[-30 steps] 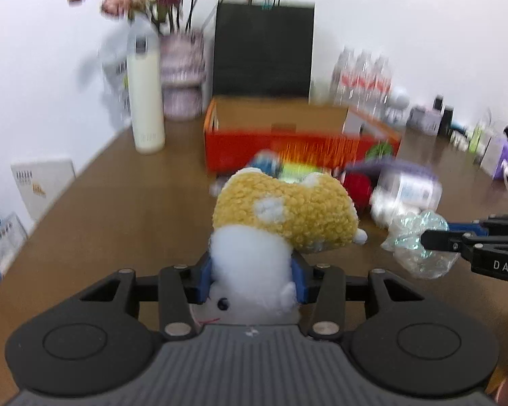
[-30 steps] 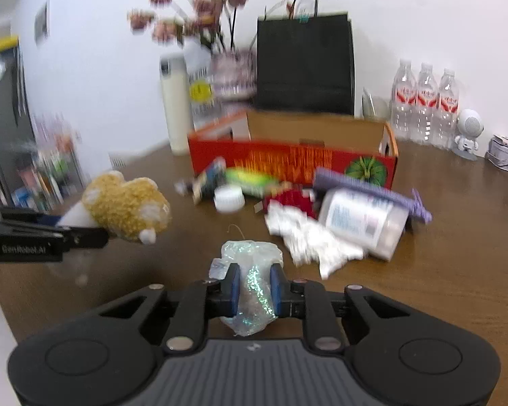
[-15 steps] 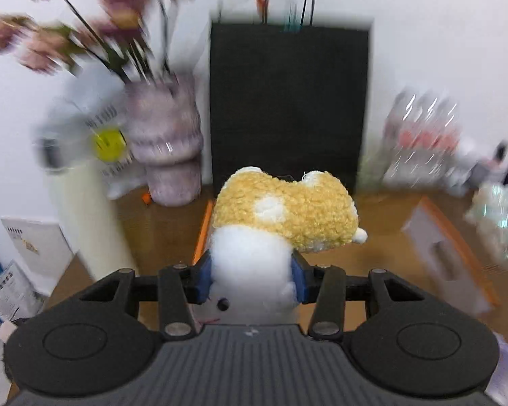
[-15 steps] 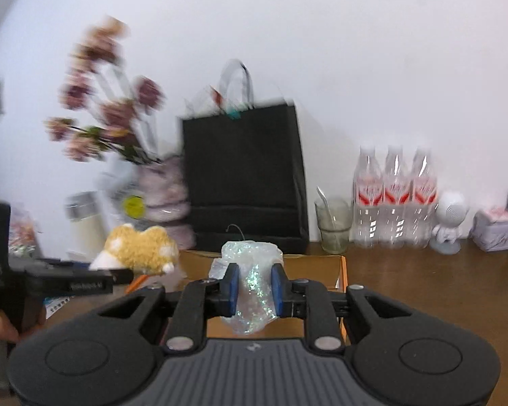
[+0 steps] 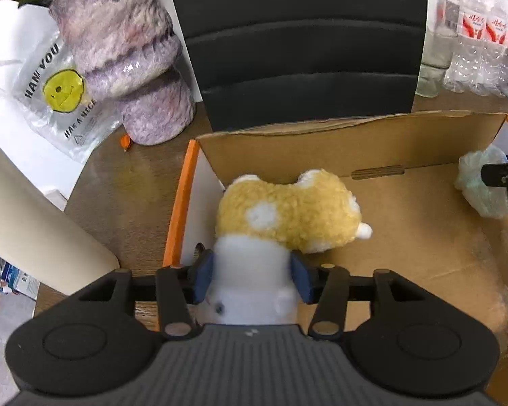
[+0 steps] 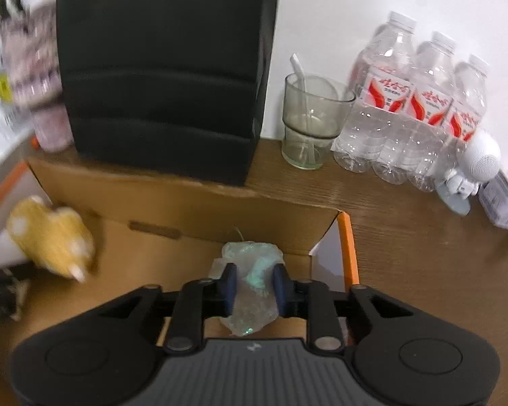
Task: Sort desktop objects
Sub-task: 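Drop the plush and sparkly bag into the cardboard box, opening both tools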
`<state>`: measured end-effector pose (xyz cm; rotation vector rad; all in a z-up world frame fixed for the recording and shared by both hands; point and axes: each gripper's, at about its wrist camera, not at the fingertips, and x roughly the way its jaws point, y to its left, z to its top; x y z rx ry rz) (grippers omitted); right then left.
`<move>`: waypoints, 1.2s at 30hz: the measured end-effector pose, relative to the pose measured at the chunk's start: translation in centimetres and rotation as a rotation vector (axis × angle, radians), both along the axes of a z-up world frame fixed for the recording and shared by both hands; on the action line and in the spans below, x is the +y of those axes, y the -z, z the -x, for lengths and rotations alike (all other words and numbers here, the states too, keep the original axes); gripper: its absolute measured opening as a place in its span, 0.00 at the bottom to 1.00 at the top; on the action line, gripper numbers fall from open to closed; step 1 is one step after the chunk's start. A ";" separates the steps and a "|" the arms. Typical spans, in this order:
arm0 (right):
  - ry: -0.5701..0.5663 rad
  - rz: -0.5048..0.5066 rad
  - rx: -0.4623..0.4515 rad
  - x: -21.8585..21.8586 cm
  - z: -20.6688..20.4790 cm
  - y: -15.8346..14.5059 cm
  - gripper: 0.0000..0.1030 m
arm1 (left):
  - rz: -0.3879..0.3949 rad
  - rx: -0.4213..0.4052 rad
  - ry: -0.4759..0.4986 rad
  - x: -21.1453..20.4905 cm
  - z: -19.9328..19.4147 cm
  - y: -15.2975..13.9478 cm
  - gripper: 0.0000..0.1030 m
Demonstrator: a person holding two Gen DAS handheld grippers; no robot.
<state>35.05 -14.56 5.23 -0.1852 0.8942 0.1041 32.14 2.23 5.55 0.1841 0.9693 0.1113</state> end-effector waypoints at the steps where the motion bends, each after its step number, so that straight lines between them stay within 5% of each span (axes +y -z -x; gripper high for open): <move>1: -0.006 0.024 0.000 0.2 -0.2 0.0 0.30 | 0.006 0.005 0.009 -0.1 0.2 -0.1 0.57; 4: 0.006 0.034 -0.025 -0.3 0.1 -1.2 0.43 | 0.010 -0.031 0.029 -0.4 1.3 -1.7 0.59; 10: 0.051 -0.127 -0.087 -3.5 2.7 -7.2 0.64 | 0.053 -0.089 0.037 -0.4 4.3 -6.9 0.69; 19: 0.028 -0.280 -0.054 -5.6 10.9 -11.0 0.78 | 0.150 -0.077 0.005 -0.7 9.7 -9.1 0.93; 23: 0.006 -0.247 -0.107 -5.8 14.7 -10.4 0.81 | 0.149 -0.276 -0.017 -0.9 14.3 -9.8 0.97; 28: -0.095 -0.221 -0.407 -5.8 21.4 -8.0 0.88 | 0.185 -0.612 0.057 -1.8 21.6 -9.2 1.00; 33: -0.092 -0.332 -0.498 -6.7 26.4 -5.6 0.90 | 0.263 -0.687 0.031 -2.3 26.4 -7.2 1.00; 36: -0.083 -0.361 -0.520 -7.2 28.3 -4.6 0.96 | 0.240 -0.696 0.039 -2.7 28.6 -5.8 1.00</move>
